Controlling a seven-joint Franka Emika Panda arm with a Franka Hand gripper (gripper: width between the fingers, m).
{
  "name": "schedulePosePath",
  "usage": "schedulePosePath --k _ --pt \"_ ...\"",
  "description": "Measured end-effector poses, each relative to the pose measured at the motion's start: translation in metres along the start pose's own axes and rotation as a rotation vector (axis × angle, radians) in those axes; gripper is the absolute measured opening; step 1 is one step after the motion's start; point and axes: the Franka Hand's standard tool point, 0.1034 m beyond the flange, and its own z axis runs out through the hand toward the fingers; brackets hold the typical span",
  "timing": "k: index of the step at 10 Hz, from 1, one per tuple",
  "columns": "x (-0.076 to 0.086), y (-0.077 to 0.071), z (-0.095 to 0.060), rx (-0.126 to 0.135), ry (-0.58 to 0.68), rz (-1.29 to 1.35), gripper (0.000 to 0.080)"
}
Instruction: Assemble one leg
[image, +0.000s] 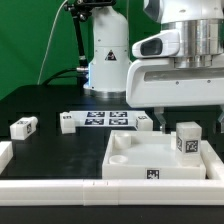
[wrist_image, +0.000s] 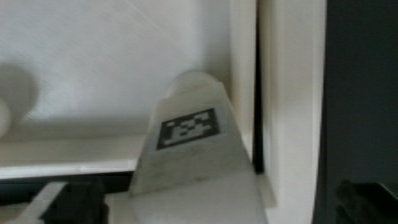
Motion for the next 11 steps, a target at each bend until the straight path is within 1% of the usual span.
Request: schedulePosePath --k 2,3,4,5,6,9,11 --pt "0.0008 0.0027 0.0 -0.004 0.001 -0.126 0.0649" --pt "0.0006 0.0025 0.0003 -0.003 0.0 -0.105 0.0514" --pt "0.0006 0.0026 0.0003 -0.003 0.0 -0.104 0.0514" --pt "0.0005 0.0026 0.0004 -0.003 0.0 -0.104 0.0375" --pt "0.0006 0.0028 0.0004 -0.003 0.0 -0.104 0.0291" --pt "0.0006 0.0028 0.0004 -0.003 0.0 -0.068 0.0291" --pt "0.0005 0.0034 0.0004 0.0 -0.001 0.059 0.0291"
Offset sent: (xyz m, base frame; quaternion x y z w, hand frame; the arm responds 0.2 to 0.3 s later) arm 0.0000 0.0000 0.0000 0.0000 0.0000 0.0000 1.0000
